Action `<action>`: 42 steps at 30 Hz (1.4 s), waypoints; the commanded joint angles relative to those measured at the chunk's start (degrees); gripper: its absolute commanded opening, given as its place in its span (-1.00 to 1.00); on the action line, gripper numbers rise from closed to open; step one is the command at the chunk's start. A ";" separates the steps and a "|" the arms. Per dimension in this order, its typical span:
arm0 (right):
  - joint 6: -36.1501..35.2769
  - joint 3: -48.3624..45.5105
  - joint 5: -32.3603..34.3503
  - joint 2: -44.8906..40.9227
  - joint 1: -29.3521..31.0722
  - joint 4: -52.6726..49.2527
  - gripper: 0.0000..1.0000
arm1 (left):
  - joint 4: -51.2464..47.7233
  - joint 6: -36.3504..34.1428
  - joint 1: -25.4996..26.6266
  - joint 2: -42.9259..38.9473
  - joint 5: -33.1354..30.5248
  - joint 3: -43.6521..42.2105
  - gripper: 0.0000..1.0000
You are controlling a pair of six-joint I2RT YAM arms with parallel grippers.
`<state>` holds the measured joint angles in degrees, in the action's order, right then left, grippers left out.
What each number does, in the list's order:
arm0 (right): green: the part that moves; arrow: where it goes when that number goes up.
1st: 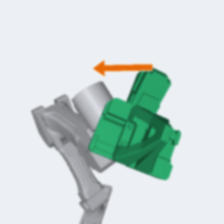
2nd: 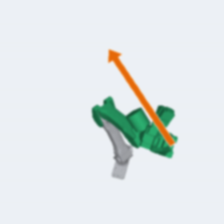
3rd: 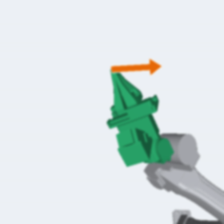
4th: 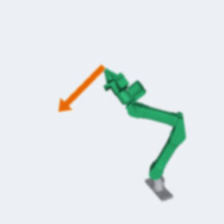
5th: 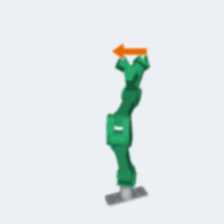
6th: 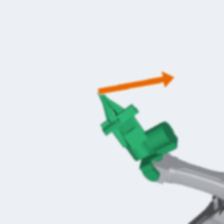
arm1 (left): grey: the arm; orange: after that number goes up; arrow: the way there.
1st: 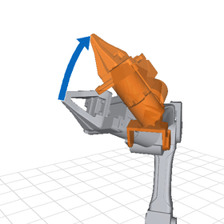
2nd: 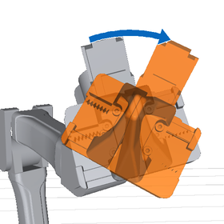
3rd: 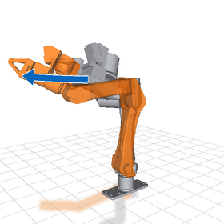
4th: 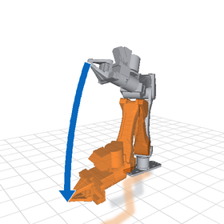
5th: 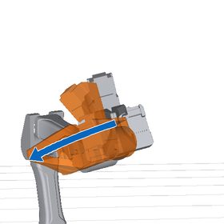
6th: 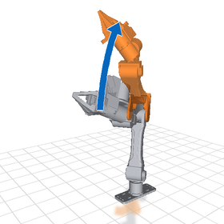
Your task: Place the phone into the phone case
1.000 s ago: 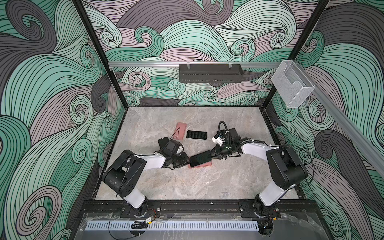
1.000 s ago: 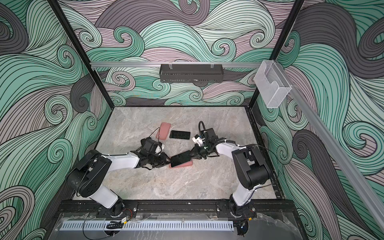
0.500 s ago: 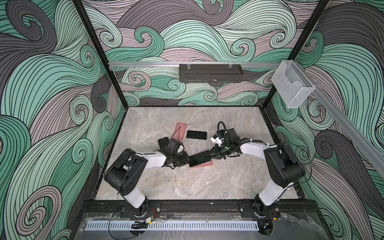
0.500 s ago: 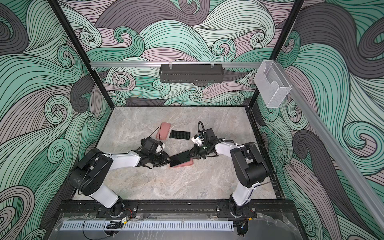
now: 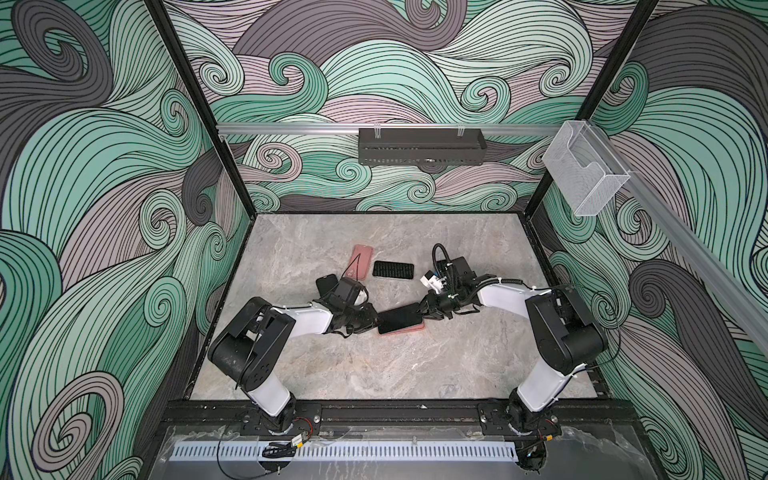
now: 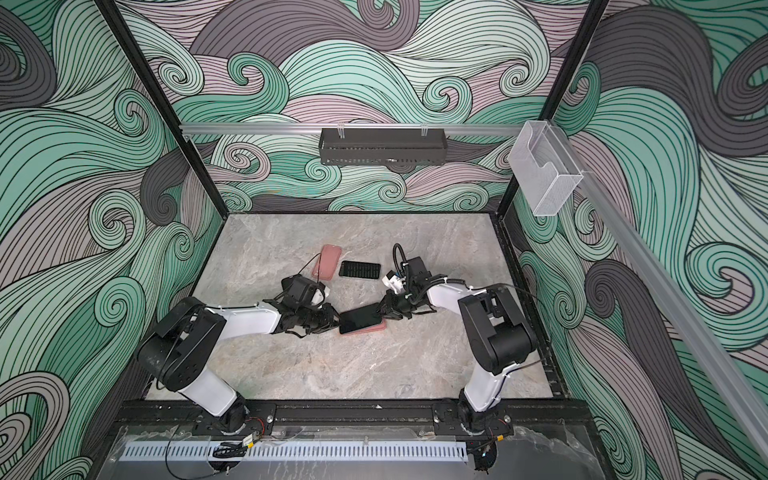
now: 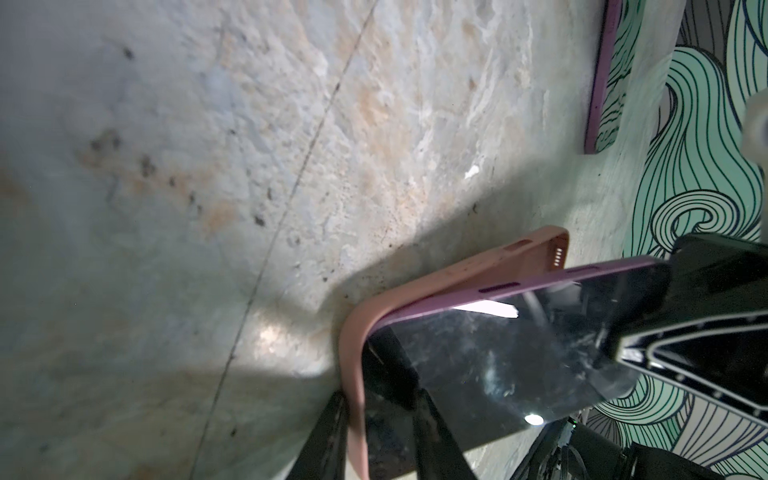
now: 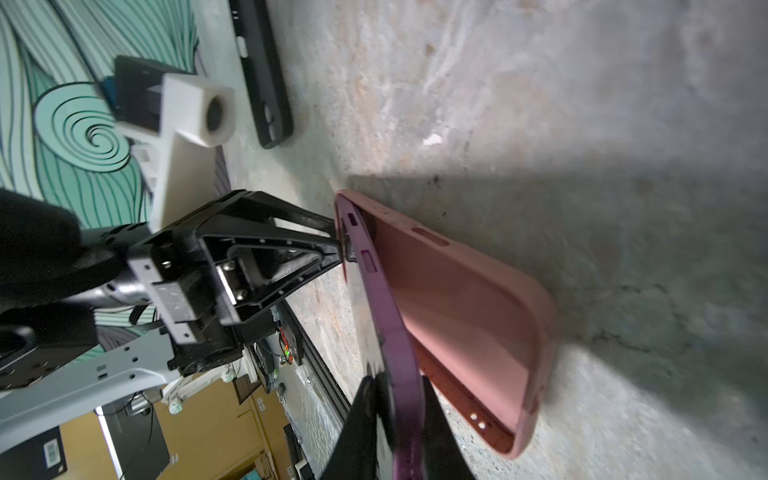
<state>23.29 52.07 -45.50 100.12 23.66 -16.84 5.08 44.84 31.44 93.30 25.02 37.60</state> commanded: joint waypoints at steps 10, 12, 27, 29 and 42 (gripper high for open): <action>-1.89 1.73 11.17 2.09 3.19 -7.79 -0.47 | 0.26 -0.72 0.73 3.02 -1.81 -0.09 -0.54; -1.85 1.83 11.68 2.04 3.48 -8.01 -0.43 | 0.24 -0.67 0.73 2.97 -1.82 -0.14 -0.54; -2.15 3.93 17.16 2.72 6.59 -11.11 -0.36 | 0.46 -0.71 0.81 2.95 -2.06 -0.41 -0.55; -2.15 4.31 17.84 2.87 6.91 -11.52 -0.35 | 0.45 -0.72 0.79 2.82 -2.08 -0.51 -0.55; -2.64 5.75 20.89 2.42 7.99 -14.70 -0.21 | 0.73 -0.11 0.81 1.97 -2.67 -1.63 -0.56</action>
<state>22.02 57.49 -27.97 101.30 30.46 -29.23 6.87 44.77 31.44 94.15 24.43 37.32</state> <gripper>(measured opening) 0.393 0.219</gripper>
